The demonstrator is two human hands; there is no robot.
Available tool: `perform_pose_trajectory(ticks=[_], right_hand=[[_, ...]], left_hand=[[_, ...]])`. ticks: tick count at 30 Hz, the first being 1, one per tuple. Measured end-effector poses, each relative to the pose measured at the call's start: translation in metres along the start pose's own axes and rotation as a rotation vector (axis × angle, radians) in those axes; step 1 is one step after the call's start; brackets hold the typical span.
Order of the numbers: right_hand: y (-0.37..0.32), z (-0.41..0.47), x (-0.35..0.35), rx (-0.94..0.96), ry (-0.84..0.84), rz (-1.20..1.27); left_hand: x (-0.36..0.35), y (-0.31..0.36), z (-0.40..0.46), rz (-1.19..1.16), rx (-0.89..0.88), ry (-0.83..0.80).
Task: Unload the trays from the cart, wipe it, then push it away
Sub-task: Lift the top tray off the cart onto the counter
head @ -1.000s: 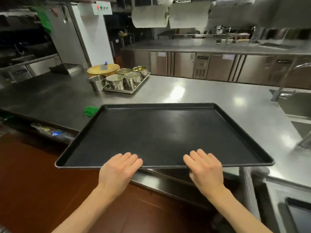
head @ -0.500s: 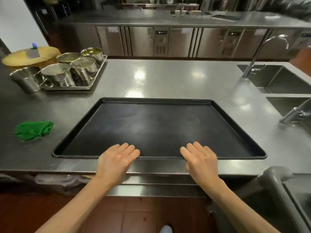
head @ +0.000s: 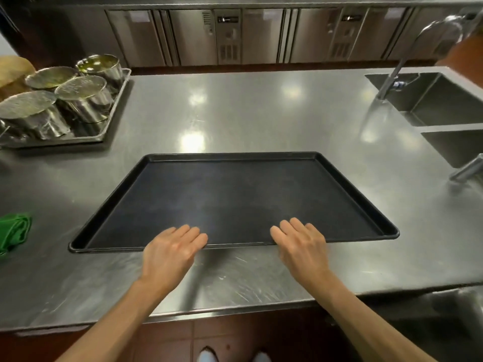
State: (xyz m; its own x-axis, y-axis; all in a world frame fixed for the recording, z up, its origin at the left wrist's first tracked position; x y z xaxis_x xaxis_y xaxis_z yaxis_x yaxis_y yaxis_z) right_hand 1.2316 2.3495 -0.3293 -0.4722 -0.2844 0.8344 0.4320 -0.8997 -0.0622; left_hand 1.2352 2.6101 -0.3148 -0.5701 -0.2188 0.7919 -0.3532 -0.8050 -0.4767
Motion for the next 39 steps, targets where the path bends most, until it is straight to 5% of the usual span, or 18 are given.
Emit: perform_pose_trajectory(ticks=[20, 30, 39], right_hand=[[-0.013, 0.0, -0.061, -0.039, -0.093, 0.046], [-0.011, -0.06, -0.108, -0.12, -0.464, 0.246], [-0.003, -0.084, -0.13, -0.111, -0.46, 0.401]], left_hand=[[-0.065, -0.013, -0.01, -0.096, -0.032, 0.008], [-0.124, 0.028, -0.062, -0.222, -0.142, -0.203], [-0.153, 0.046, -0.085, -0.285, -0.175, -0.114]])
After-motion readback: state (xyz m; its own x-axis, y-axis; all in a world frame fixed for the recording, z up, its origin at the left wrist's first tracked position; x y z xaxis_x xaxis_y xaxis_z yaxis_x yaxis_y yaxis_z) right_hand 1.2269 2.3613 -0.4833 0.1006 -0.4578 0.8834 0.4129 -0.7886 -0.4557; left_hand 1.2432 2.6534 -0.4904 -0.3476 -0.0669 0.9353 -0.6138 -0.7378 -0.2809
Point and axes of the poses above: each hand's wrist, its own z-axis towards the middle knuckle, its own x-axis out of the back of the hand, y = z × x, the point moved 1 cm from there along z, towards the middle knuckle, and after that the axes turned 14 degrees about z, right-handed, at the moved point
